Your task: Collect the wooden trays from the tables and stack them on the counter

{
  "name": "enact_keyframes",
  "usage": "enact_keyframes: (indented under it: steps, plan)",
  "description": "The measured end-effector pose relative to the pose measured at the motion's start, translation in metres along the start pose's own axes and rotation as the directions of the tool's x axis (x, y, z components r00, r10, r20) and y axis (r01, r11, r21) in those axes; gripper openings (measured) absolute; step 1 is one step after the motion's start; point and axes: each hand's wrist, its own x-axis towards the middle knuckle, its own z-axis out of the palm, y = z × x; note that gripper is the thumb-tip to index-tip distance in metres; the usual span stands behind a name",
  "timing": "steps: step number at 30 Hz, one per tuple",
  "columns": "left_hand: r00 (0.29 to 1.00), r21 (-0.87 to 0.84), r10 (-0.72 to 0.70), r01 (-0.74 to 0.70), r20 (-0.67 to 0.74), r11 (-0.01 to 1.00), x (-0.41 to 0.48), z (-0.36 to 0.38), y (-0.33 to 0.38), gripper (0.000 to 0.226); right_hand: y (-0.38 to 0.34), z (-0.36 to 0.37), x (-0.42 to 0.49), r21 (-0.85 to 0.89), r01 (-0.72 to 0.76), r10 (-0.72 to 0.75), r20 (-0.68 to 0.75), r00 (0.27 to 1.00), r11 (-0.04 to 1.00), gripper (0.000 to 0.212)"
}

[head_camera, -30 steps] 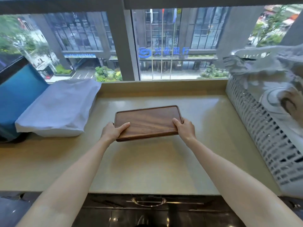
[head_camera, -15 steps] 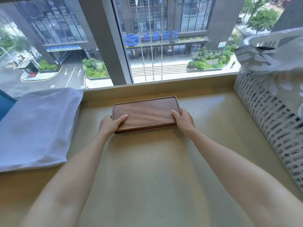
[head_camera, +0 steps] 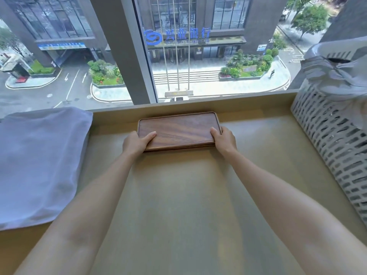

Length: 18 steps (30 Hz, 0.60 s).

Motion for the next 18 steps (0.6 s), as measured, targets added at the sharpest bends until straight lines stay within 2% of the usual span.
enact_keyframes:
  steps: [7, 13, 18]
  plan:
    - [0.998, -0.083, -0.062, 0.06, -0.028, 0.995, 0.008, -0.003, 0.005, 0.066, -0.011, 0.007, 0.004, -0.05, -0.059, 0.059, 0.015, 0.998, 0.997, 0.046]
    - [0.992, -0.218, -0.111, 0.095, -0.062, 0.971, 0.014, -0.004, 0.004, 0.051, -0.022, 0.015, 0.013, -0.175, -0.073, 0.078, 0.024, 0.997, 0.982, 0.047]
    - [0.987, -0.33, -0.158, 0.154, 0.015, 0.932, 0.02, -0.007, 0.004, 0.046, -0.031, 0.013, 0.014, -0.295, -0.143, 0.162, 0.039, 0.986, 0.945, 0.052]
